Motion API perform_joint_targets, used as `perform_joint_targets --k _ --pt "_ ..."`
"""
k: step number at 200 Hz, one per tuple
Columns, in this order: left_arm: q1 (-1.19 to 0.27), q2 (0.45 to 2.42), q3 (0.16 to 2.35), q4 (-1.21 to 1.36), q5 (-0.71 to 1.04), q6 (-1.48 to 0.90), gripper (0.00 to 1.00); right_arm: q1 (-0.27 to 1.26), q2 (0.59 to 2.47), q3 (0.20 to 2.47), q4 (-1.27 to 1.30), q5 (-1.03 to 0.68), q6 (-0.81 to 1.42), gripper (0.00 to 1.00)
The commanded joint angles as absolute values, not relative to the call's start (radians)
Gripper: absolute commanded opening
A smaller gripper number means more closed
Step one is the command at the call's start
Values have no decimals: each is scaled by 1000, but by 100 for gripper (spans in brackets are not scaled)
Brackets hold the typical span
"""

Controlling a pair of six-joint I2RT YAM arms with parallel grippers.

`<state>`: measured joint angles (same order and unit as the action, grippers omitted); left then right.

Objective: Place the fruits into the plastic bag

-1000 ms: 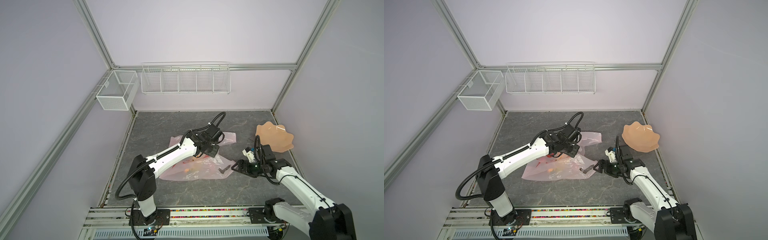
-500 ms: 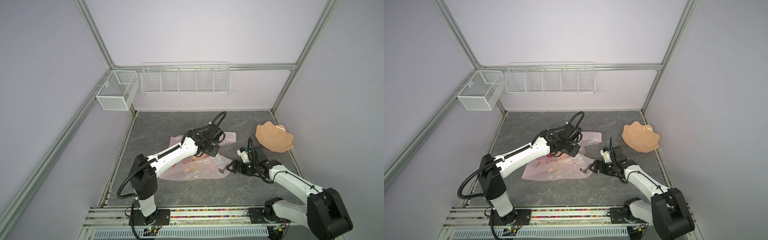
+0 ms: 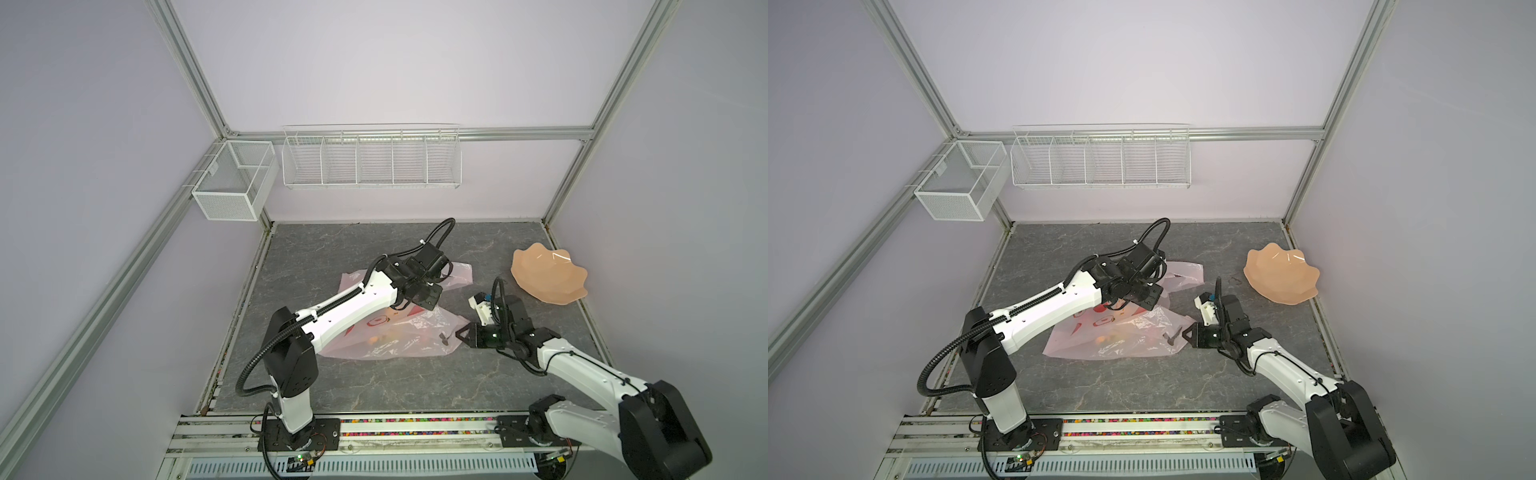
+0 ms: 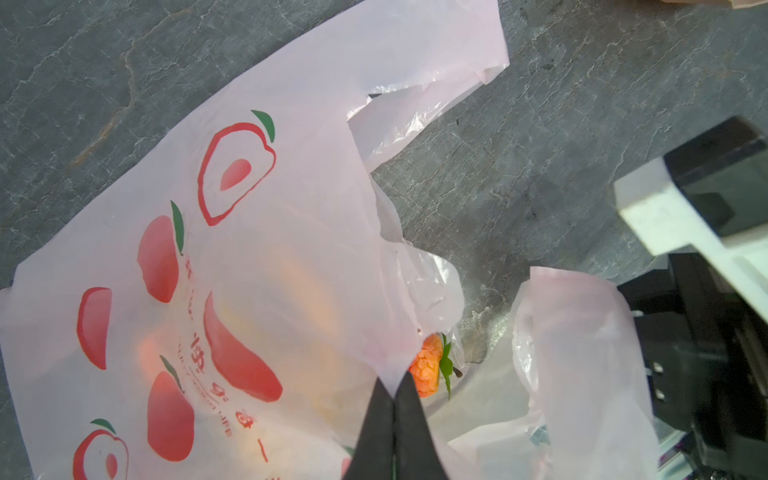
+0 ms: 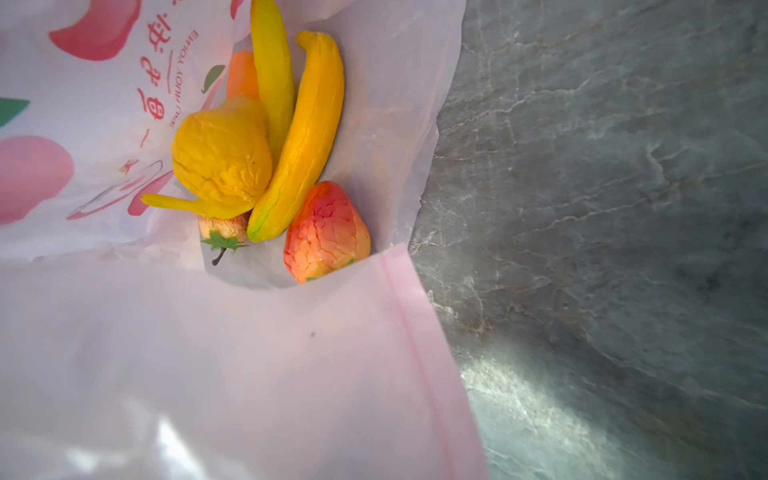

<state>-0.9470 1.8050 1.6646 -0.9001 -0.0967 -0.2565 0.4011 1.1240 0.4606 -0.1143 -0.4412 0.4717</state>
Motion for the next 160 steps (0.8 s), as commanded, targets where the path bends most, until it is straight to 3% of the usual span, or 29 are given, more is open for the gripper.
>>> perform_joint_targets --k 1,10,26,50,68,118,160 --pt "-946 1834 1711 -923 -87 -246 0 407 1103 431 -98 -447 469 13" --pt "-946 1838 1716 -925 -88 -245 0 408 1100 430 -97 -445 472 7" --pt "-944 1842 1730 -930 -88 -250 0 410 1096 431 -93 -443 480 6" --pt "-916 1826 1757 -916 -58 -281 35 415 1097 435 -98 -443 479 6" --pt "-894 1824 1806 -916 -66 -287 49 416 1089 436 -112 -438 477 6" --pt "-865 1957 2085 -1003 -11 -178 68 418 1062 447 -158 -431 461 6" --pt "-856 2197 2411 -1138 27 -55 71 420 1051 471 -200 -437 446 6"
